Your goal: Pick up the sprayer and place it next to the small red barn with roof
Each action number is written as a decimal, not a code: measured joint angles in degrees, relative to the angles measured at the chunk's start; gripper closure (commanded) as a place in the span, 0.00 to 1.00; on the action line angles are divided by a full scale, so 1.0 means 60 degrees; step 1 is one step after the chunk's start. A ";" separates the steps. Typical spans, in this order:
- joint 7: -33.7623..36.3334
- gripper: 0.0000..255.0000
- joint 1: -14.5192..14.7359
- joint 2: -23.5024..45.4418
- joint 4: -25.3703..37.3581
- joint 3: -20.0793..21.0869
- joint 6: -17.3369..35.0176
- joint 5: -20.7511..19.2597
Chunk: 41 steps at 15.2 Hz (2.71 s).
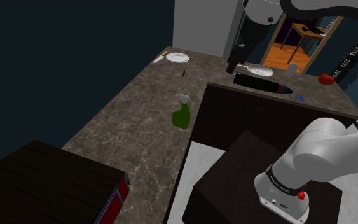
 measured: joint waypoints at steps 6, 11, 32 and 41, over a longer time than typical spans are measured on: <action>-0.0452 0.00 0.0067 0.0984 -0.0330 -0.0262 0.1150 0.0048; -0.0969 0.00 0.0199 0.2479 -0.0290 -0.0490 0.2408 0.0195; -0.2796 0.00 0.0545 0.7591 0.0526 -0.0869 0.6095 0.1137; -0.2798 1.00 0.0550 0.7630 0.0485 -0.0863 0.6181 0.1146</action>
